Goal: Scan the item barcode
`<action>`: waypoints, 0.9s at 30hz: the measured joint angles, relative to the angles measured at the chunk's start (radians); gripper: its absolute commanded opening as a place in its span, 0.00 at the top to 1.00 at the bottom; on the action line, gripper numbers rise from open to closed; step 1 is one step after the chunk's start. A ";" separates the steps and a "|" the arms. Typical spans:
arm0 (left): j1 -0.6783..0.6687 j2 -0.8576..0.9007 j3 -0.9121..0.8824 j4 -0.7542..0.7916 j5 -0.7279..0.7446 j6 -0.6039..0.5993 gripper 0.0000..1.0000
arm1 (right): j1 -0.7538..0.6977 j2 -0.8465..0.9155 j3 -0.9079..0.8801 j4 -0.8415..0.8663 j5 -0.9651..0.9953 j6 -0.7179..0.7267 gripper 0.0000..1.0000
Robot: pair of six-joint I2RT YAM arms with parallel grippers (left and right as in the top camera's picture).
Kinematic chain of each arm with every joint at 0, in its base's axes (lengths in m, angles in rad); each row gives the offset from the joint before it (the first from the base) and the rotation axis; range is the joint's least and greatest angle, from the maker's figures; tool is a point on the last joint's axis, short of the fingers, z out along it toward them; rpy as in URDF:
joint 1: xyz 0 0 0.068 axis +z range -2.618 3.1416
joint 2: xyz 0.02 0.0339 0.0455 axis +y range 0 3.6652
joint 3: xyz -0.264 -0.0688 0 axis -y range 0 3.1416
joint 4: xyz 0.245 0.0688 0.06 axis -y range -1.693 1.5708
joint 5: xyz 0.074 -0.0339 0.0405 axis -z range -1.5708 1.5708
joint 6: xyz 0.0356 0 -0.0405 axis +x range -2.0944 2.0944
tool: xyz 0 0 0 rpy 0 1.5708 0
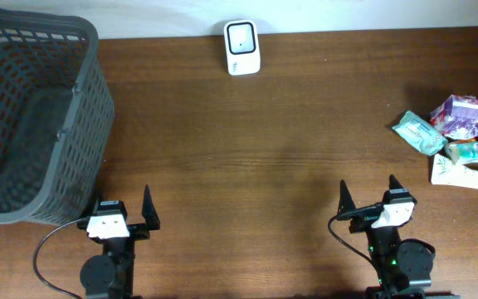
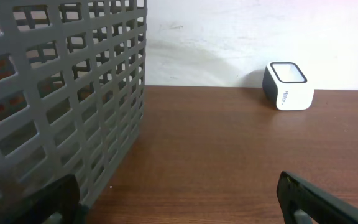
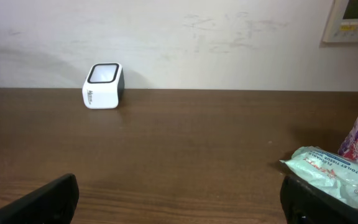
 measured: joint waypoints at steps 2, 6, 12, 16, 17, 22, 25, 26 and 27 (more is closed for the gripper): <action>0.000 0.000 0.000 0.000 0.000 0.000 0.01 | 0.000 0.000 0.000 -0.002 0.010 0.000 0.01; 0.000 0.000 0.000 0.000 0.000 0.000 0.01 | 0.000 0.000 0.000 -0.003 0.023 -0.001 0.01; 0.000 0.000 0.000 0.000 0.000 0.000 0.01 | 0.000 0.000 0.000 -0.003 0.026 0.000 0.01; 0.000 0.000 0.000 0.000 0.000 0.000 0.01 | 0.000 0.000 0.000 -0.003 0.026 0.000 0.01; 0.000 0.000 0.000 0.000 0.000 0.000 0.01 | 0.000 0.000 0.000 -0.003 0.026 0.000 0.01; 0.000 0.000 0.000 0.000 0.000 0.000 0.01 | 0.000 0.000 0.000 -0.003 0.026 0.000 0.01; 0.000 0.000 0.000 0.000 0.000 0.000 0.01 | 0.000 0.000 0.000 -0.003 0.026 0.000 0.01; 0.000 0.000 0.000 0.000 0.000 0.000 0.01 | 0.000 0.000 0.000 -0.003 0.026 -0.001 0.01; 0.000 0.000 0.000 0.000 0.000 0.000 0.01 | 0.000 0.000 0.000 -0.003 0.026 -0.001 0.01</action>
